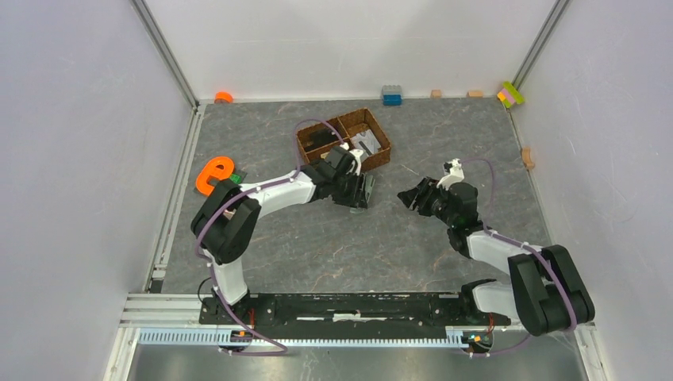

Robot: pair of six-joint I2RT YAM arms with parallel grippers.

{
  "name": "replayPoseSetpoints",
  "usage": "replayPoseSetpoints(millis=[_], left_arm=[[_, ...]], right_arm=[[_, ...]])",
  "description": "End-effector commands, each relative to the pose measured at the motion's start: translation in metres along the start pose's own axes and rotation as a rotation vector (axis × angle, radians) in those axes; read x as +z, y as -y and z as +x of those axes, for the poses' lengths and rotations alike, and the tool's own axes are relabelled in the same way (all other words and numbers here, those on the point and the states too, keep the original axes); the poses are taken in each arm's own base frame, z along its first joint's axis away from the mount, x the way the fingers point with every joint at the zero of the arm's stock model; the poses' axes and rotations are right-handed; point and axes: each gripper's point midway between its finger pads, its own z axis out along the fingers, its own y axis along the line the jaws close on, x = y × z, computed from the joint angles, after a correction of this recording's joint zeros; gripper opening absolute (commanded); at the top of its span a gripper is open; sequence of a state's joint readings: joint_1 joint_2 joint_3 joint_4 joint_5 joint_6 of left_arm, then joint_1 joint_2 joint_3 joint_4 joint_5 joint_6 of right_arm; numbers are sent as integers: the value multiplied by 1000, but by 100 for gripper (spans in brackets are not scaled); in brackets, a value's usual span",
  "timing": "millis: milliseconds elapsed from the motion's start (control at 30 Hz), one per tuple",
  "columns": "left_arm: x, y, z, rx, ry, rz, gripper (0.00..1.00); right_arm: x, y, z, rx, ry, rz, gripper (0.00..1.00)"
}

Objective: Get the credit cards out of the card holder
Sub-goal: Open the card holder at the center of the board.

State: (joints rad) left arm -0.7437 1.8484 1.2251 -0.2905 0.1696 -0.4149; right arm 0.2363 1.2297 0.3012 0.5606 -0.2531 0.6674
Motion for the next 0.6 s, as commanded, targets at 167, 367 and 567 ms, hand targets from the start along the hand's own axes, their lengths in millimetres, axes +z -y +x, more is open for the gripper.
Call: replayPoseSetpoints(millis=[167, 367, 567], left_arm=[[-38, 67, -19, -100, 62, 481, 8], [-45, 61, -25, -228, 85, 586, 12], [-28, 22, -19, -302, 64, 413, 33]], right_arm=[[10, -35, -11, 1, -19, -170, 59], [11, -37, -10, 2, -28, -179, 59], [18, -39, 1, 5, -79, -190, 58]])
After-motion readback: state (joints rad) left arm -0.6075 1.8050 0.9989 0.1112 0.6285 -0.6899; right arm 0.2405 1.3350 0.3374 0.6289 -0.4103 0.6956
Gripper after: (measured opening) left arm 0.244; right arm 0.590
